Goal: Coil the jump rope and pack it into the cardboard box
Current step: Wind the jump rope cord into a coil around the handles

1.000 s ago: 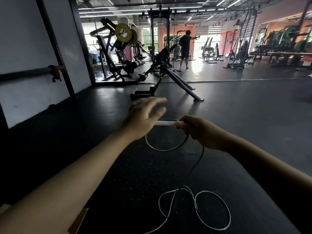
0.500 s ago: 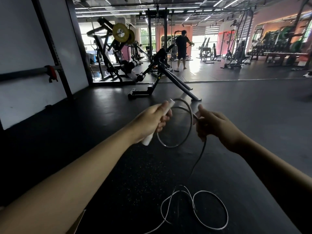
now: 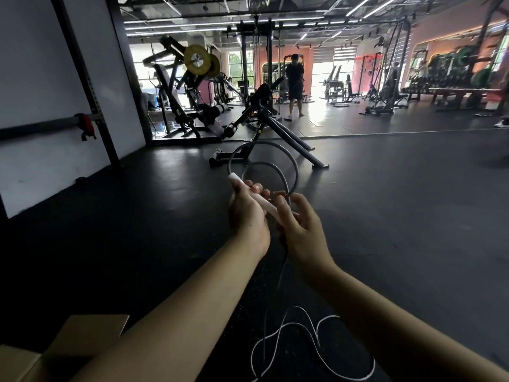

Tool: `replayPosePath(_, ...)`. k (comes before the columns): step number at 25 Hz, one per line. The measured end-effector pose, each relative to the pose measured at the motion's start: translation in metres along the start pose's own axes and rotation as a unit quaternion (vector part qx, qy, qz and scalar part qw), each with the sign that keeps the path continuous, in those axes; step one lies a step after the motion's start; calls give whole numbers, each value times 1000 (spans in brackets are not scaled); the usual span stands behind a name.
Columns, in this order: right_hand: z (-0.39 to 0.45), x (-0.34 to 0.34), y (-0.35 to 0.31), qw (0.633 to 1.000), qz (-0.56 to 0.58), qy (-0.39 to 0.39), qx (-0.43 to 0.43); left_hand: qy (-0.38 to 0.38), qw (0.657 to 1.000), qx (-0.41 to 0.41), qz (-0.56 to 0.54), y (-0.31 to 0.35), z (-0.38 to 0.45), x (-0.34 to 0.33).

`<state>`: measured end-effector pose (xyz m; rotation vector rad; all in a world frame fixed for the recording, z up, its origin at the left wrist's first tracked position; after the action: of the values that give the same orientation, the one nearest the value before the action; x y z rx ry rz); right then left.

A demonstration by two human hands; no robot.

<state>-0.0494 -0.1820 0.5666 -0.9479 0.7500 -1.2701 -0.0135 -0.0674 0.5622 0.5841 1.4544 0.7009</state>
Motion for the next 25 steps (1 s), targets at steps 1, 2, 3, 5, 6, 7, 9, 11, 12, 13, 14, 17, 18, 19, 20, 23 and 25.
replayPosePath(1,1,2,-1,1000,-1,11,4,-8,1000,-7,12,3,0,3)
replayPosePath(2,2,4,-2,1000,-4,16,2,-22,999,-11,23,5,1,6)
replayPosePath(3,4,9,0,1000,-9,20,-6,-39,998,-12,37,6,1,10)
replayPosePath(5,10,20,3,999,-23,19,-29,-62,993,-12,95,11,1,22)
replayPosePath(6,14,25,5,998,-38,6,-43,-67,987,-17,145,17,0,29)
replayPosePath(7,18,29,4,996,-64,-19,-57,-68,974,-32,215,28,0,35)
replayPosePath(9,27,31,-2,979,-162,-96,-77,-98,912,-104,384,62,0,30)
replayPosePath(11,33,28,-11,941,-284,-163,-89,-212,786,-167,556,84,-4,-3)
replayPosePath(12,35,27,-16,924,-325,-180,-93,-280,708,-154,630,80,-9,-21)
replayPosePath(13,37,24,-21,913,-345,-194,-96,-333,638,-120,684,73,-13,-35)
replayPosePath(14,38,21,-25,906,-354,-209,-97,-365,589,-79,717,65,-15,-44)
replayPosePath(17,36,9,-32,895,-355,-254,-90,-363,539,2,760,48,-11,-59)
replayPosePath(18,35,9,-31,900,-346,-252,-85,-352,534,18,768,44,-8,-60)
replayPosePath(19,34,12,-31,909,-333,-236,-81,-348,530,26,772,40,-6,-60)
replayPosePath(20,33,16,-29,920,-315,-218,-81,-350,531,29,771,34,-6,-60)
replayPosePath(23,27,21,-25,954,-198,-204,-99,-359,574,39,735,24,-9,-53)
replayPosePath(25,24,24,-29,968,-118,-200,-92,-364,613,49,700,23,-9,-47)
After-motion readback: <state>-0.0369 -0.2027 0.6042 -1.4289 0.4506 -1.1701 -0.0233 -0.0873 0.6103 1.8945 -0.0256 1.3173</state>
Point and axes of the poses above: each hand's wrist, its own z-axis towards the middle knuckle, its own x-axis out of the back of the hand, y = z × x, the point moved 9 cm from there along z, towards the middle knuckle, and after that the axes turned 13 degrees about -y, right-handed, at the moved point
